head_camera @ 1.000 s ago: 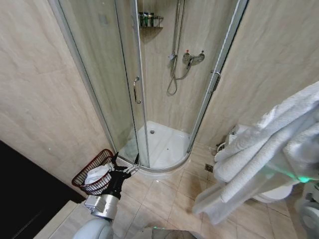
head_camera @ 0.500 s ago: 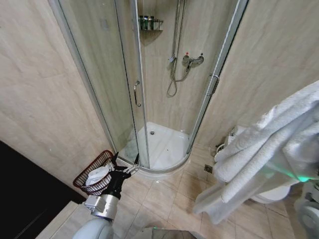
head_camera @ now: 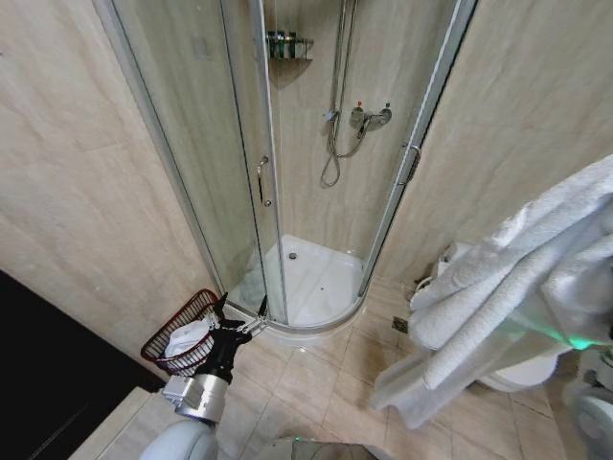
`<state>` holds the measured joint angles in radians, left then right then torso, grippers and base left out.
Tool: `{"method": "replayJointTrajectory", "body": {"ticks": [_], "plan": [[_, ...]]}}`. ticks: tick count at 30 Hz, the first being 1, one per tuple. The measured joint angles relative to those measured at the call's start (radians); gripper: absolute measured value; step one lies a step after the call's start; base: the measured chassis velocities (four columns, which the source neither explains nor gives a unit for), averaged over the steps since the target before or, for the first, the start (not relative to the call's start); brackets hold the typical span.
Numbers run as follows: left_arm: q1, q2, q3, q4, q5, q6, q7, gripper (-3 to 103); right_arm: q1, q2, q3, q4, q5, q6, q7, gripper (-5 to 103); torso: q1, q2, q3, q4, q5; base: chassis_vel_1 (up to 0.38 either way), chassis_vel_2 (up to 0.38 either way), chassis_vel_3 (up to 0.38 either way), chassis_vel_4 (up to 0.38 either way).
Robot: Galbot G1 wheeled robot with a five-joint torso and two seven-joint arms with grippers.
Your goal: Discard the used towel into the hamper.
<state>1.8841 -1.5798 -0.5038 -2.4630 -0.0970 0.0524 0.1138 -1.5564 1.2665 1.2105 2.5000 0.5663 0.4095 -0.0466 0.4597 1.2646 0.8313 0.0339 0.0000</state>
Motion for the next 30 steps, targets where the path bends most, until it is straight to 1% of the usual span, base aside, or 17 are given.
{"method": "replayJointTrajectory", "body": {"ticks": [8,22,27,30], "plan": [[0.000,0.000,0.000,0.000,0.000,0.000,0.000,100,-0.002,0.002,0.004,0.000,0.000,0.001,-0.002,10,-0.002,-0.003,-0.002,0.0000,0.0000,0.015,0.010,0.015,0.012],[0.000,0.000,0.000,0.000,0.000,0.000,0.000,100,-0.003,0.002,0.011,0.000,-0.005,0.003,-0.009,10,-0.003,-0.007,-0.004,0.0001,0.0000,0.100,0.092,0.089,0.089],[0.000,0.000,0.000,0.000,0.000,0.000,0.000,100,-0.001,0.002,0.011,0.000,-0.007,0.003,-0.010,10,-0.004,-0.008,-0.004,0.0007,0.0000,0.096,0.087,0.105,0.101],[0.000,0.000,0.000,0.000,0.000,0.000,0.000,100,-0.001,0.002,0.011,0.000,-0.007,0.002,-0.010,10,-0.004,-0.008,-0.005,0.0001,0.0000,0.036,0.021,0.013,0.021]]}}
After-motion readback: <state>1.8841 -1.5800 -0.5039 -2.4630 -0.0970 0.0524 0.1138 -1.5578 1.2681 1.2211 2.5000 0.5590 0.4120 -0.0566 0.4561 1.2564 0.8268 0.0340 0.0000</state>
